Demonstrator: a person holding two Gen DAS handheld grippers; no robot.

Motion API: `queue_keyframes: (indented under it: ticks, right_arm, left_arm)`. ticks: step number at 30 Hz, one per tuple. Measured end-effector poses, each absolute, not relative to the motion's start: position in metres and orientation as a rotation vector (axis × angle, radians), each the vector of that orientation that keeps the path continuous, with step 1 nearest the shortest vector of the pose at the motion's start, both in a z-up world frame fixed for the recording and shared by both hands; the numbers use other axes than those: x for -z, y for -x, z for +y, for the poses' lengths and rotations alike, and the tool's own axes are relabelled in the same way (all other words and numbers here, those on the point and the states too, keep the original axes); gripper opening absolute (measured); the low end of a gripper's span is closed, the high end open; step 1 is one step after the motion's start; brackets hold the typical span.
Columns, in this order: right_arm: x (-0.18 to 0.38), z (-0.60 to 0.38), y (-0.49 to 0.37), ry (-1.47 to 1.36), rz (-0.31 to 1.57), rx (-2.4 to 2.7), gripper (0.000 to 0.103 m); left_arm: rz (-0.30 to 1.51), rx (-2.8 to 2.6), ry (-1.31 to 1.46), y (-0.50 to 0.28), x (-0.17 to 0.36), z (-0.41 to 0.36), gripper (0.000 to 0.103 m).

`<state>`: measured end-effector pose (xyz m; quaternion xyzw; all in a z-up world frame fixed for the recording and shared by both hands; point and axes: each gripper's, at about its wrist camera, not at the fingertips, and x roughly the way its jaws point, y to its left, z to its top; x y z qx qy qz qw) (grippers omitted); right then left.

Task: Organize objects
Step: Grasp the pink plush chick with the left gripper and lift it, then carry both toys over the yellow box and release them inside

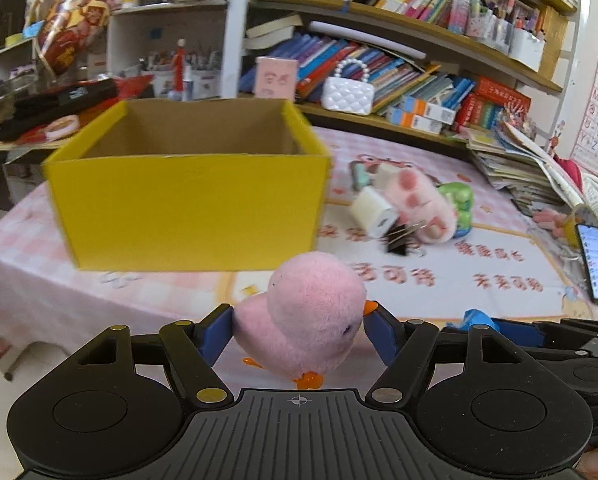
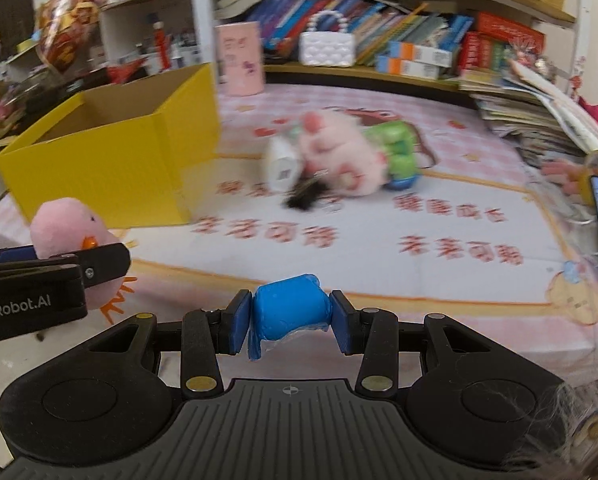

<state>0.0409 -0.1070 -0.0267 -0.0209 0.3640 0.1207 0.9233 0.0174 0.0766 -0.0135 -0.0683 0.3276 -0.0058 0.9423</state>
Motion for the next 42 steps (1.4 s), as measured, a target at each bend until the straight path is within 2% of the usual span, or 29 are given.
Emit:
queue_keyframes:
  ticks: [14,22,33,42]
  right_arm:
    - [0.018,-0.023,-0.012,0.107,0.698,-0.394,0.039]
    - [0.008,-0.004,-0.011,0.149,0.667,-0.451,0.039]
    - [-0.039,0.015,-0.055,0.093,0.516,-0.455,0.039]
    - [-0.040,0.043,-0.135,0.145,0.470,-0.492,0.039]
  left_arm:
    - [0.606,-0.071,0.169,0.023,0.004,0.142,0.072]
    - [0.451,-0.069,0.135,0.026,-0.028,0.157,0.072]
    - [0.332,-0.068,0.206,-0.026,-0.068,0.188,0.072]
    - [0.391,-0.130,0.210,-0.099,-0.055,0.196,0.072]
